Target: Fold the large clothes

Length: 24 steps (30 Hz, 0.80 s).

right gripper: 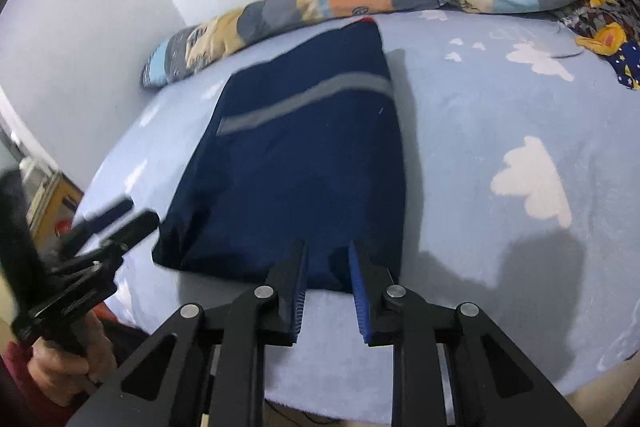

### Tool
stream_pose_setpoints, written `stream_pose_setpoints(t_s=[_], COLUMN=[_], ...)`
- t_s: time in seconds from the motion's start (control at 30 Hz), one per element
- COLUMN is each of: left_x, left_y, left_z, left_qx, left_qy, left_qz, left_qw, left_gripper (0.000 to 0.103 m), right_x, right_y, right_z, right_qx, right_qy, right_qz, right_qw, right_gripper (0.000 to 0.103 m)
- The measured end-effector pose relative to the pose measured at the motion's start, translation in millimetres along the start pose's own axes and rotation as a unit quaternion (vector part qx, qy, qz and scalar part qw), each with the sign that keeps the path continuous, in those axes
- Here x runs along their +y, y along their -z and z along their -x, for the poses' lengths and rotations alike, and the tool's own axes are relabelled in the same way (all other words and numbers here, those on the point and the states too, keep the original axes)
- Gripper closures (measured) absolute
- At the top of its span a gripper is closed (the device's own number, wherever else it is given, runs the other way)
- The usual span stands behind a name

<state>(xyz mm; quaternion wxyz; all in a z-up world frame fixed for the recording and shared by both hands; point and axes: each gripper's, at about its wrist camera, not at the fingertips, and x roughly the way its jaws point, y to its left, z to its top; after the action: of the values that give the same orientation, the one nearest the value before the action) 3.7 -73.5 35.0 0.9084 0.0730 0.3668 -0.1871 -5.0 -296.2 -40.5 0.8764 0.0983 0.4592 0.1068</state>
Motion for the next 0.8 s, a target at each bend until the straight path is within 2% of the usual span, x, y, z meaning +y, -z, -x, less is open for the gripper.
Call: stream_pose_setpoints(t_s=[0.07, 0.1, 0.17, 0.2, 0.27, 0.37, 0.43, 0.47, 0.53, 0.6, 0.67, 0.73, 0.8], left_x=[-3.5, 3.2, 13.7, 22.4, 26.6, 29.8, 36.7, 37.0, 45.1, 53.5, 65.0, 75.8, 83.1], left_y=[4.0, 8.6, 19.2, 24.2, 21.3, 11.7, -4.4, -13.7, -36.5, -55.0, -72.0, -89.5, -105.8], left_z=[-22.8, -43.1, -74.9, -82.5, -81.8, -60.8, -39.8, -38.5, -39.3, -50.4, -69.4, -93.0, -116.8], left_qx=[0.036, 0.069, 0.135, 0.145, 0.142, 0.107, 0.061, 0.047, 0.027, 0.032, 0.043, 0.054, 0.061], left_qy=[0.003, -0.007, -0.032, -0.029, -0.022, -0.008, 0.016, 0.016, 0.014, 0.011, -0.011, -0.018, -0.028], left_qz=[-0.005, 0.005, 0.014, 0.023, 0.034, 0.033, 0.058, 0.06, 0.064, 0.069, 0.076, 0.085, 0.088], left_qw=[0.9993, 0.9975, 0.9903, 0.9887, 0.989, 0.9936, 0.9963, 0.997, 0.9975, 0.9971, 0.9961, 0.9947, 0.9939], left_gripper=[0.035, 0.035, 0.036, 0.036, 0.036, 0.036, 0.035, 0.035, 0.033, 0.033, 0.033, 0.033, 0.033], right_x=[2.0, 2.2, 0.4, -1.2, -4.3, -8.1, -13.7, -16.5, -20.4, -24.2, -28.7, -30.4, -31.1], right_y=[-0.4, -2.3, 2.0, 5.7, 4.6, -0.8, -7.9, -14.4, -32.0, -58.4, -84.7, -111.4, -137.1], right_z=[-12.1, -20.4, -35.3, -40.4, -45.5, -34.4, -18.8, -12.0, -3.6, -1.7, -6.1, -14.5, -29.7], right_qx=[0.014, 0.026, 0.051, 0.059, 0.068, 0.062, 0.026, 0.007, -0.025, -0.05, -0.06, -0.065, -0.064], right_qy=[0.015, 0.018, 0.021, 0.011, -0.002, -0.02, -0.048, -0.055, -0.04, -0.026, -0.017, -0.016, 0.004], right_qz=[0.01, 0.01, 0.001, -0.007, -0.024, -0.043, -0.065, -0.071, -0.071, -0.062, -0.067, -0.066, -0.06], right_qw=[1.0, 0.999, 0.998, 0.998, 0.997, 0.997, 0.996, 0.996, 0.996, 0.996, 0.996, 0.996, 0.996], right_gripper=[0.083, 0.084, 0.084, 0.083, 0.083, 0.081, 0.077, 0.077, 0.077, 0.077, 0.077, 0.076, 0.076])
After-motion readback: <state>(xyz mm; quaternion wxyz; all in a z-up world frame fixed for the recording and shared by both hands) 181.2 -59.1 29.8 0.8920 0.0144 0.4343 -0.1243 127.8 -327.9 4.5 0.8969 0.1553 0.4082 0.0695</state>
